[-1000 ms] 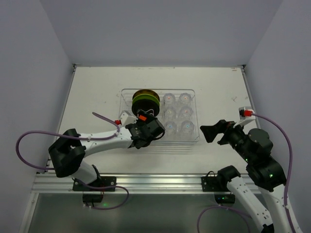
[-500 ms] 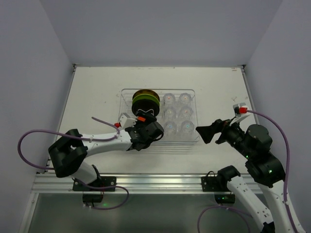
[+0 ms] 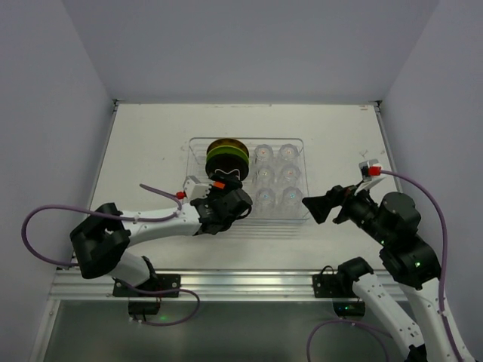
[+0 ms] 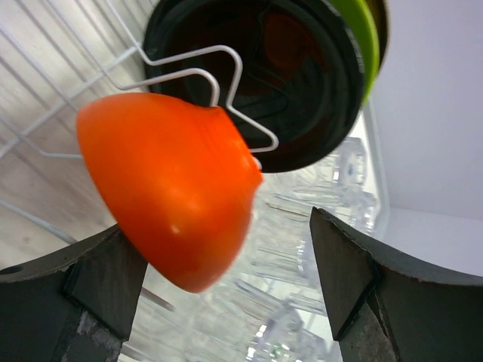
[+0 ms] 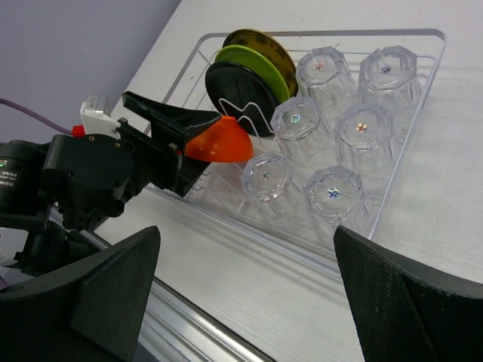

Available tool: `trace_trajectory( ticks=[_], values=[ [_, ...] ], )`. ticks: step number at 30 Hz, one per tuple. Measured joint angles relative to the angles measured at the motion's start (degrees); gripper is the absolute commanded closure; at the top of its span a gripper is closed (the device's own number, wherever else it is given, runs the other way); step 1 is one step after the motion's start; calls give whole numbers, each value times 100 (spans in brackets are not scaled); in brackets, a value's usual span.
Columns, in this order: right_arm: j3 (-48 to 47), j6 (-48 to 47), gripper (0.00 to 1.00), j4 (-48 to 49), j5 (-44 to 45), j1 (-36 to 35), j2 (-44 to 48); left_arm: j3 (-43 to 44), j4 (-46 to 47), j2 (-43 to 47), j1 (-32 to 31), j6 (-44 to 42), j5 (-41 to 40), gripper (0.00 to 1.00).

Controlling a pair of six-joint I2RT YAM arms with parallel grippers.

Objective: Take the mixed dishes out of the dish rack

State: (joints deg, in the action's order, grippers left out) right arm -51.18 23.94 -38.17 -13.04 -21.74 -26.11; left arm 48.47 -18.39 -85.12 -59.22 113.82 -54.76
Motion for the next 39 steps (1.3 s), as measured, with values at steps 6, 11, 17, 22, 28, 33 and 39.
trace_trajectory(
  ticks=[6, 11, 17, 22, 28, 33, 39],
  values=[
    [42, 0, 1, 9, -2, 0, -2, -31, 332, 247, -4, 17, 74, 10],
    [46, -2, 1, 9, 0, 0, -2, -46, 413, 254, -4, 17, 70, 10],
    [83, -4, 1, 13, -2, 0, -4, -87, 417, 254, -4, 20, 22, 11],
    [201, -4, 1, 107, -4, 0, -11, -466, 892, 251, 48, 24, -96, 16],
    [306, -24, 1, 184, -7, 0, -15, -719, 1725, 251, 94, 28, -114, 21],
    [404, 0, 1, 339, -144, 0, -15, -1060, 2463, 297, 96, 52, -118, 28],
    [501, 70, 1, 518, -442, 0, -13, -1117, 2503, 391, 96, 68, -74, 43]
  ],
)
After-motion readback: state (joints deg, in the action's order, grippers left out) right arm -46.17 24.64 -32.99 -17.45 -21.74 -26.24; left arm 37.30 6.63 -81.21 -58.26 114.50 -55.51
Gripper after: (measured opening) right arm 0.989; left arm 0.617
